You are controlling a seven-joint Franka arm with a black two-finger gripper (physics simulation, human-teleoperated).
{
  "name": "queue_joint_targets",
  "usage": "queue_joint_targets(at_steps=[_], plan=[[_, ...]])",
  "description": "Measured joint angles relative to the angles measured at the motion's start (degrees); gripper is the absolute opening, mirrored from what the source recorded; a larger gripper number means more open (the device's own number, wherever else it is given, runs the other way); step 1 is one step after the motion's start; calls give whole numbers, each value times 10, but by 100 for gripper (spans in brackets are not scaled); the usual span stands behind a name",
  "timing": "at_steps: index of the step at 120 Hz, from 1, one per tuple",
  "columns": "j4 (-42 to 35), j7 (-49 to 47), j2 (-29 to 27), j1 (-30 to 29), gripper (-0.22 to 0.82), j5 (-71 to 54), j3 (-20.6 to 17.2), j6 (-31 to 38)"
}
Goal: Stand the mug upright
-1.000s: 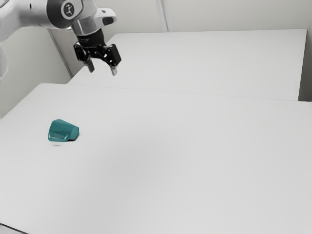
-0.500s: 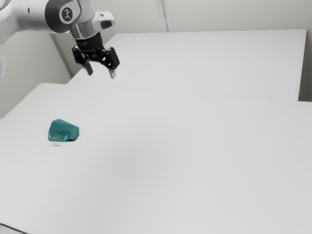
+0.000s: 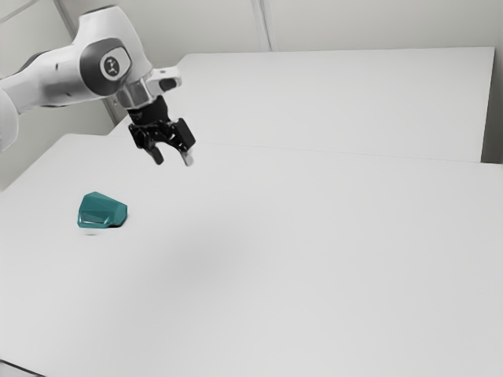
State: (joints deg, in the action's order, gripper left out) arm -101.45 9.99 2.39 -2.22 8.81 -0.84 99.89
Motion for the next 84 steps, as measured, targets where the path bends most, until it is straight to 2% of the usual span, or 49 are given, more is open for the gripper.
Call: queue_joint_targets(at_steps=[7,20,26,48,68,84], plan=[[-1,38,9,-46,60,14,0,7],[-1,108,31,-189,60,36,1,25],[-1,138,37,-233,60,45,1,33],[17,240,75,-270,60,75,0,55],[60,322,127,-319,60,108,0,59],[122,375,184,-347,60,137,2,43]])
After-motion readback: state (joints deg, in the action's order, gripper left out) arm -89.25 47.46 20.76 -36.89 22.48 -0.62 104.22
